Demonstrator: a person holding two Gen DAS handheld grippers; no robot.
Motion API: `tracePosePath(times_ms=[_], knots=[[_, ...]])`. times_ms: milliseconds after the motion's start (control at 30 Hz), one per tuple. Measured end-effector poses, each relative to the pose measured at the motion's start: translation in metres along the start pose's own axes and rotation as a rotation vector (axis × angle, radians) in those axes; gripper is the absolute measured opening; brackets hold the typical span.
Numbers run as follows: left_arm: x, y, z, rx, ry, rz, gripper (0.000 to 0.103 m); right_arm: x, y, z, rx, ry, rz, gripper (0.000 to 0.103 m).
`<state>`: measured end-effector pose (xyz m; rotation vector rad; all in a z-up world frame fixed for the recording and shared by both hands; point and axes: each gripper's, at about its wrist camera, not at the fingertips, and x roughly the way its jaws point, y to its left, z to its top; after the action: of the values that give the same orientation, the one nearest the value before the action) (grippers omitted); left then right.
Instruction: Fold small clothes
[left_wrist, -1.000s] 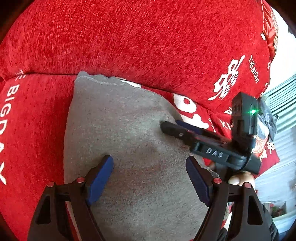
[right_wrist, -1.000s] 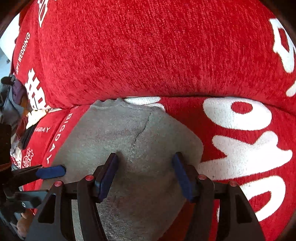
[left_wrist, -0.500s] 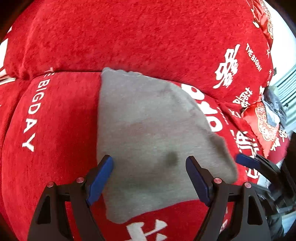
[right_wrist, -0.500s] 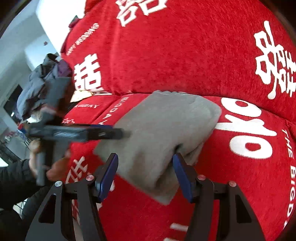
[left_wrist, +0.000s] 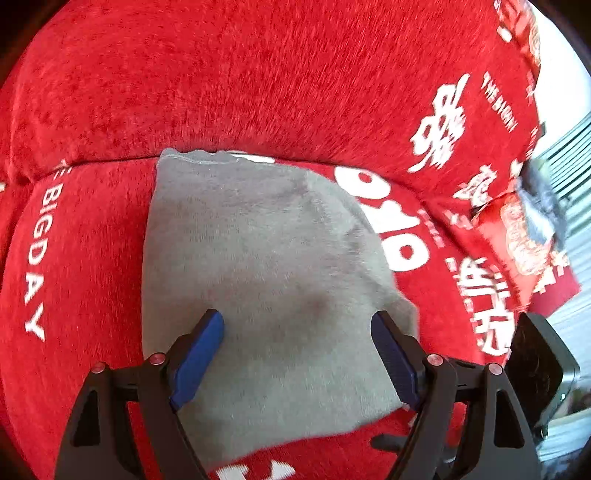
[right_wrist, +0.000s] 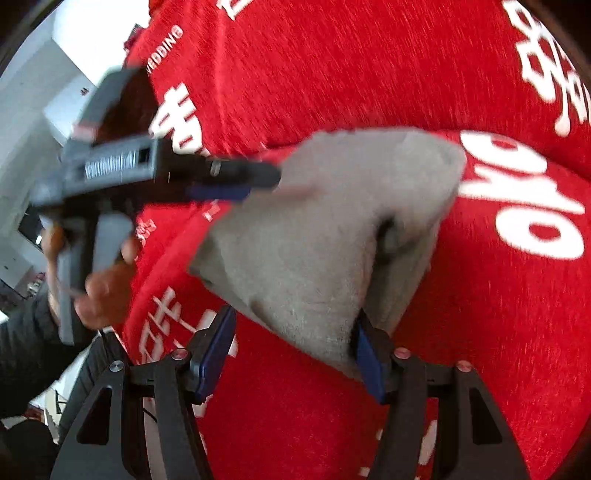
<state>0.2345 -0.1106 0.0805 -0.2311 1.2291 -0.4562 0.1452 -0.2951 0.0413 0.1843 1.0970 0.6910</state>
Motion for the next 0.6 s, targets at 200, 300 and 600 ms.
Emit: tracePosePath(times_ms=[200, 300, 600], knots=[[0.010, 0.019, 0.001, -0.054, 0.024, -0.039, 0.082, -0.005, -0.021, -0.015, 0.037, 0.016, 0.031, 0.063], [0.000, 0.011, -0.001, -0.020, 0.017, -0.002, 0.082, -0.016, -0.014, -0.017, 0.004, 0.028, -0.120, 0.064], [-0.016, 0.034, -0.011, -0.039, -0.002, -0.022, 0.082, -0.034, 0.054, 0.028, -0.339, -0.134, -0.145, 0.070]])
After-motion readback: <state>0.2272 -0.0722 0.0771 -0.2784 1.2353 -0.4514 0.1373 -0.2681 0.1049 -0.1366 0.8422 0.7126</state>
